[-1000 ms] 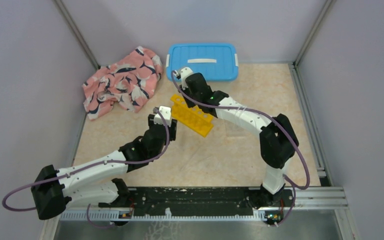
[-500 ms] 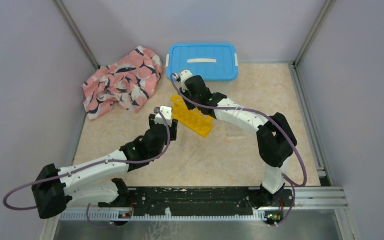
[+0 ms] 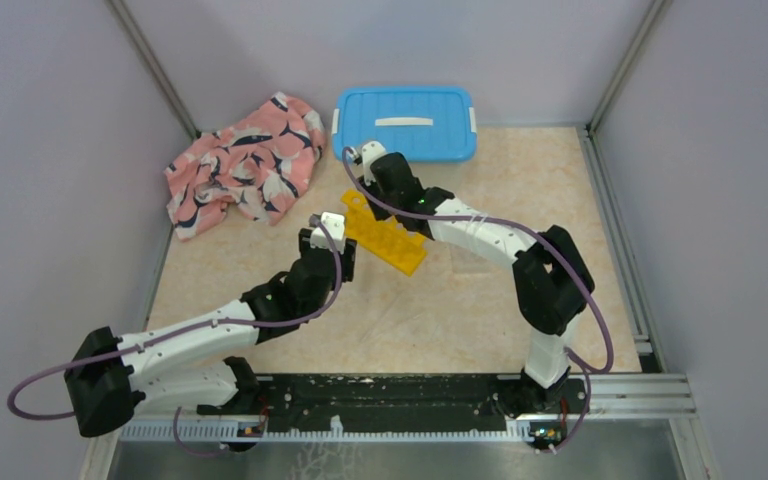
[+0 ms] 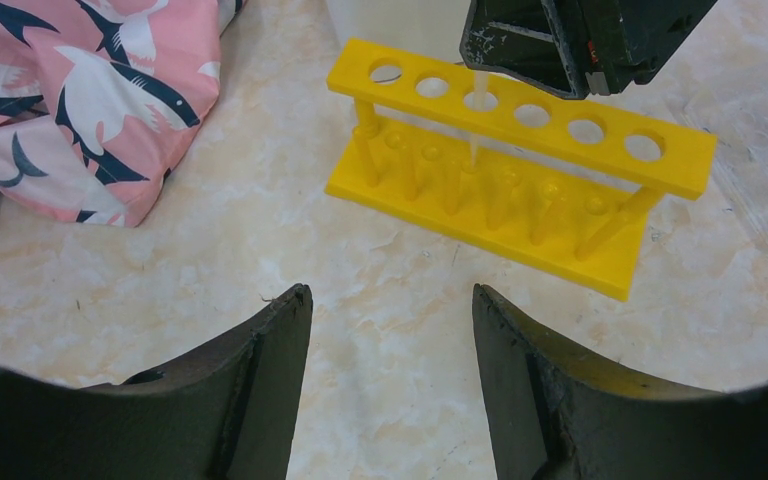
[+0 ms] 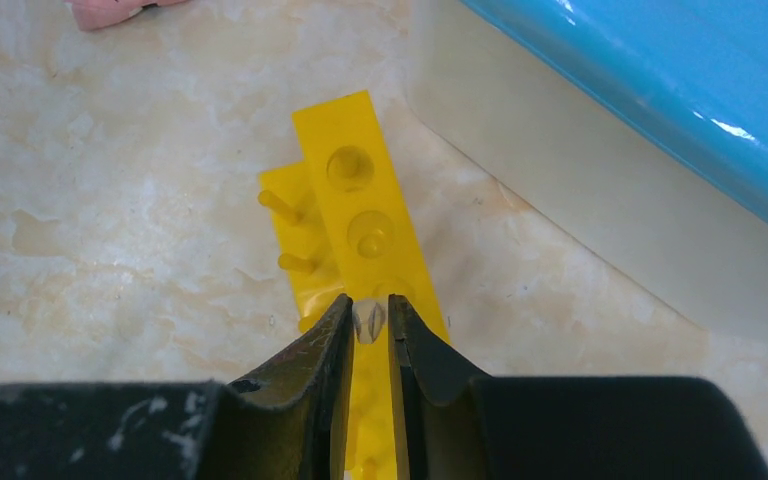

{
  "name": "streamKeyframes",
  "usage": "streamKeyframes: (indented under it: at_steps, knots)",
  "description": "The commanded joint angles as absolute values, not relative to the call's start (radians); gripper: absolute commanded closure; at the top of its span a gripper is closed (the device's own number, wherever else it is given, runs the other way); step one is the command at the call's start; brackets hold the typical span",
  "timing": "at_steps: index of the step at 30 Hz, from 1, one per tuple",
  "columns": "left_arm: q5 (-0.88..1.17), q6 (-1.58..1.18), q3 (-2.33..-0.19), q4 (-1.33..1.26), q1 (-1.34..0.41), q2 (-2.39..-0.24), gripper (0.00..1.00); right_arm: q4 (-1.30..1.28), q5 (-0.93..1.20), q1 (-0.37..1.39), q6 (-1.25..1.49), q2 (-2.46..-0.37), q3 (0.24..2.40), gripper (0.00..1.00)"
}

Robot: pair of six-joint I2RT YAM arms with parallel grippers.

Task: Organize the chemistry lab equipment
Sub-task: Insert the test tube into the slot of the test tube rack.

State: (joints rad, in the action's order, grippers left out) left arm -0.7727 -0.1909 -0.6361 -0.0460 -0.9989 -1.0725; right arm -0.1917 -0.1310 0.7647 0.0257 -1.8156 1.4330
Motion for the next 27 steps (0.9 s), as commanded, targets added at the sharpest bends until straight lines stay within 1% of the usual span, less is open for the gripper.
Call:
streamKeyframes:
  at_steps: [1,2,4,7,13,18,23,27]
  knots:
    - [-0.767,-0.201,-0.63,-0.075,-1.0,-1.08,0.34,-0.167,-0.121,0.771,0.032,-1.807,1.425,0.71]
    - [-0.767,-0.2,-0.632,-0.075,-1.0,-1.083,0.34,-0.167,-0.121,0.772,0.03,-1.806,1.425,0.63]
    - [-0.765,-0.197,-0.635,-0.074,-1.0,-1.089,0.34,-0.169,-0.126,0.771,0.03,-1.8,1.429,0.53]
    - [-0.763,-0.198,-0.642,-0.065,-0.999,-1.102,0.34,-0.17,-0.132,0.768,0.03,-1.789,1.437,0.49]
    - [-0.684,-0.181,-0.621,-0.09,-1.0,-1.106,0.34,-0.153,-0.135,0.758,0.056,-1.733,1.424,0.46]
    - [-0.508,-0.135,-0.596,-0.131,-1.0,-1.134,0.34,-0.115,-0.123,0.74,0.108,-1.637,1.387,0.46]
    - [-0.332,-0.117,-0.613,-0.104,-1.001,-1.206,0.33,-0.103,-0.116,0.732,0.137,-1.547,1.353,0.45]
    - [-0.247,-0.117,-0.636,-0.073,-1.003,-1.279,0.35,-0.089,-0.138,0.73,0.154,-1.477,1.311,0.45]
